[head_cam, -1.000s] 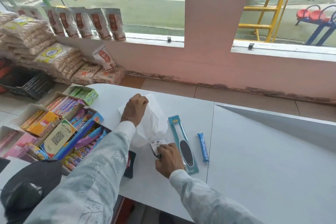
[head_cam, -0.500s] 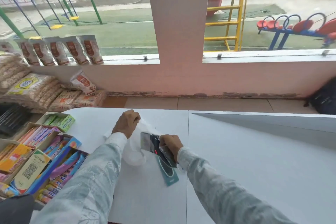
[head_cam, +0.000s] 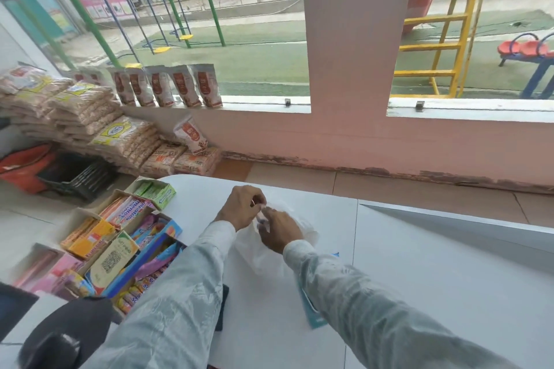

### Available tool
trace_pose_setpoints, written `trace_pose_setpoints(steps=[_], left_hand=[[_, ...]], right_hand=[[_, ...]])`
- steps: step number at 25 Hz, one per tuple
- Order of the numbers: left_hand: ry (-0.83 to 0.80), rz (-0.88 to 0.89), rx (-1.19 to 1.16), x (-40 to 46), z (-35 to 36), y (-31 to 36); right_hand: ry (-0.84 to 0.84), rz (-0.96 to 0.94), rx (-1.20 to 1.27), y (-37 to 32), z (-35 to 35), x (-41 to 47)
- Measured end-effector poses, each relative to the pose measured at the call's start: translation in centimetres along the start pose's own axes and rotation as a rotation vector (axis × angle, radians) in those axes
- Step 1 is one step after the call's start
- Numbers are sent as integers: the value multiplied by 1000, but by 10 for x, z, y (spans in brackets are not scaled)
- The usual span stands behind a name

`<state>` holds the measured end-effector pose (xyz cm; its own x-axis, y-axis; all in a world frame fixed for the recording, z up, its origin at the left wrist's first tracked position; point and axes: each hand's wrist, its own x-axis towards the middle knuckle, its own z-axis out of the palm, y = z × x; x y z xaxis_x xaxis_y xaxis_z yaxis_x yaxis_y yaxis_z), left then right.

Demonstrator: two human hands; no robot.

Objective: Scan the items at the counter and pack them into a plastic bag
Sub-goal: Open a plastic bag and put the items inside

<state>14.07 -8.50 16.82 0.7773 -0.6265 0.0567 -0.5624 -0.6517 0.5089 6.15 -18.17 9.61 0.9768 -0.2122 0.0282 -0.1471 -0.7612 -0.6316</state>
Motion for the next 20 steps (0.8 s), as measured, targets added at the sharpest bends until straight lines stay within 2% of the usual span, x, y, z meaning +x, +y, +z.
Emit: trace_pose_setpoints(steps=[4, 7, 8, 11, 13, 15, 20], left_hand=[[132, -56, 97, -1, 10, -23], [150, -110, 144, -3, 28, -29], [144, -123, 149, -4, 33, -30], [112, -106, 146, -9, 44, -30], [107, -99, 140, -12, 45, -29], [112, -94, 136, -16, 45, -27], [136, -112, 113, -25, 41, -27]], right_hand=[[140, -113, -105, 25, 30, -37], [255, -20, -129, 66, 55, -89], [200, 34, -167, 76, 61, -102], [-101, 115, -374, 92, 79, -127], [-177, 157, -400, 92, 88, -133], [-171, 183, -357, 92, 93, -136], [62, 168, -256, 87, 76, -125]])
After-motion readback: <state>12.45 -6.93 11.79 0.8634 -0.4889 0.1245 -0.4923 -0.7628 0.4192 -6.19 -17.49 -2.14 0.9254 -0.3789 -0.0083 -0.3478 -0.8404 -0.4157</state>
